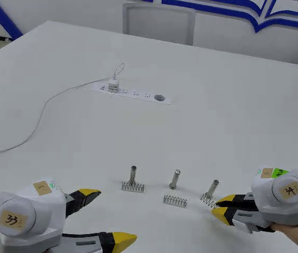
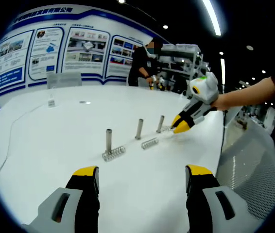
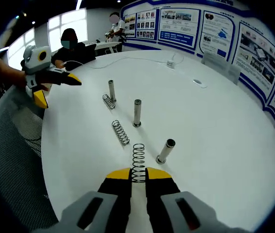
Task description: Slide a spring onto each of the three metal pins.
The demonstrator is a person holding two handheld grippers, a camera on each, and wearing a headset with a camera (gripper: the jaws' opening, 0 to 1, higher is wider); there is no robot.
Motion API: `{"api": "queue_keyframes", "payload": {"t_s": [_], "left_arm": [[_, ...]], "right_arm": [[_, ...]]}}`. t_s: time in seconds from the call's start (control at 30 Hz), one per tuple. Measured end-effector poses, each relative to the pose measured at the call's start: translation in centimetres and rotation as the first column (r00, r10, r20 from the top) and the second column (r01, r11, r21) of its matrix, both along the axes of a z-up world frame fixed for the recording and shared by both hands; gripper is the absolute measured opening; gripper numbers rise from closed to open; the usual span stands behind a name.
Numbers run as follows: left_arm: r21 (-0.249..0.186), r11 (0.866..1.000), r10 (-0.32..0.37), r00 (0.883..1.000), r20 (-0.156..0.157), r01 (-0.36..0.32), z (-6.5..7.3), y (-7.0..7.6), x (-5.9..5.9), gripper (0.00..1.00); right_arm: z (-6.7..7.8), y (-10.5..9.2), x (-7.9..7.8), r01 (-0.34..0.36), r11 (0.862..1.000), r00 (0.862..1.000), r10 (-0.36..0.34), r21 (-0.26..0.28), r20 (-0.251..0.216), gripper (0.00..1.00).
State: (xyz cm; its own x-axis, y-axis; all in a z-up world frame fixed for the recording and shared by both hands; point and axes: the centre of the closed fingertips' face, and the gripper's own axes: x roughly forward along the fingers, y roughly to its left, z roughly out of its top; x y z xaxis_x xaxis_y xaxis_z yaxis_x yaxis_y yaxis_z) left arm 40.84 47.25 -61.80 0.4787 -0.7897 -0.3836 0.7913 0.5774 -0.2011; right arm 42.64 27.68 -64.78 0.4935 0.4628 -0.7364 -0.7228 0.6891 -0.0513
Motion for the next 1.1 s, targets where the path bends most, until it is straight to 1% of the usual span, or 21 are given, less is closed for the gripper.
{"api": "queue_keyframes", "payload": {"t_s": [0.07, 0.1, 0.2, 0.23, 0.33, 0.37, 0.43, 0.5, 0.53, 0.57, 0.6, 0.63, 0.7, 0.73, 0.77, 0.8, 0.87, 0.93, 0.97, 1.1], "left_arm": [[-0.023, 1.0, 0.014, 1.0, 0.002, -0.014, 0.5, 0.1, 0.4, 0.72], [-0.029, 0.999, 0.021, 1.0, 0.008, -0.021, 0.8, 0.2, 0.6, 0.72], [-0.035, 0.999, 0.019, 0.999, 0.027, -0.018, 1.4, 0.1, 0.8, 0.72], [-0.033, 0.999, 0.015, 0.999, 0.039, -0.013, 1.6, -0.1, 0.9, 0.72], [0.008, 0.999, -0.046, 0.996, 0.074, 0.046, 2.0, -0.7, 0.7, 0.71], [0.029, 0.996, -0.088, 0.991, 0.096, 0.086, 2.4, -1.3, 0.6, 0.71], [0.055, 0.99, -0.138, 0.984, 0.117, 0.132, 2.7, -2.0, 0.4, 0.71], [0.073, 0.981, -0.186, 0.972, 0.142, 0.177, 3.3, -2.9, 0.2, 0.71], [0.086, 0.977, -0.208, 0.966, 0.154, 0.196, 3.4, -3.2, 0.1, 0.71], [0.106, 0.968, -0.242, 0.956, 0.167, 0.226, 3.6, -3.8, -0.2, 0.71], [0.117, 0.96, -0.27, 0.947, 0.173, 0.253, 3.7, -4.3, -0.5, 0.71], [0.122, 0.956, -0.285, 0.942, 0.176, 0.267, 3.7, -4.6, -0.7, 0.7], [0.118, 0.952, -0.301, 0.936, 0.183, 0.283, 4.0, -5.3, -0.9, 0.7], [0.109, 0.952, -0.302, 0.935, 0.185, 0.286, 4.2, -5.6, -1.0, 0.69], [0.094, 0.952, -0.305, 0.934, 0.186, 0.292, 4.4, -5.9, -1.0, 0.67], [0.075, 0.951, -0.308, 0.934, 0.181, 0.299, 4.7, -6.3, -1.0, 0.65], [0.056, 0.95, -0.312, 0.933, 0.181, 0.307, 5.2, -6.8, -1.0, 0.62], [0.048, 0.943, -0.331, 0.924, 0.189, 0.328, 5.7, -7.4, -1.1, 0.6], [0.048, 0.937, -0.348, 0.918, 0.192, 0.346, 5.9, -7.7, -1.3, 0.58], [0.031, 0.918, -0.394, 0.9, 0.185, 0.395, 6.6, -8.5, -1.7, 0.5]], "right_arm": [[0.7, 0.4, -0.3, -0.01, 1.0, 1.0, 0.01, 0.008, 0.01, 0.11], [1.1, 0.6, -0.5, -0.018, 1.0, 1.0, 0.018, 0.012, 0.011, 0.11], [1.8, 1.2, -0.8, -0.039, 0.999, 0.999, 0.038, 0.023, 0.012, 0.11], [2.1, 1.5, -1.0, -0.052, 0.998, 0.999, 0.052, 0.026, 0.013, 0.11], [3.0, 2.4, -1.4, -0.092, 0.995, 0.996, 0.091, 0.033, 0.023, 0.11], [3.4, 2.7, -1.6, -0.114, 0.993, 0.993, 0.113, 0.031, 0.029, 0.11], [4.0, 3.2, -1.7, -0.13, 0.991, 0.991, 0.129, 0.035, 0.035, 0.11], [4.6, 3.7, -1.9, -0.147, 0.988, 0.988, 0.146, 0.039, 0.041, 0.11], [4.8, 3.9, -1.9, -0.154, 0.987, 0.987, 0.152, 0.039, 0.043, 0.11], [5.1, 4.2, -1.9, -0.158, 0.987, 0.987, 0.156, 0.038, 0.043, 0.11], [5.2, 4.3, -1.9, -0.164, 0.986, 0.986, 0.163, 0.023, 0.043, 0.11], [5.3, 4.4, -2.0, -0.171, 0.985, 0.984, 0.17, 0.011, 0.045, 0.11], [5.7, 4.9, -2.1, -0.183, 0.983, 0.982, 0.183, 0.009, 0.05, 0.11], [5.9, 5.1, -2.2, -0.19, 0.982, 0.981, 0.189, 0.014, 0.051, 0.11], [6.1, 5.4, -2.3, -0.198, 0.98, 0.979, 0.197, 0.015, 0.053, 0.11], [6.3, 5.8, -2.5, -0.209, 0.978, 0.976, 0.208, 0.015, 0.056, 0.11], [6.8, 6.4, -2.7, -0.231, 0.973, 0.971, 0.229, 0.018, 0.062, 0.11], [7.2, 7.1, -3.0, -0.253, 0.967, 0.966, 0.251, 0.015, 0.065, 0.11], [7.4, 7.4, -3.1, -0.268, 0.963, 0.962, 0.266, 0.01, 0.066, 0.11], [7.9, 8.5, -3.6, -0.314, 0.949, 0.947, 0.314, -0.009, 0.072, 0.11]]}}
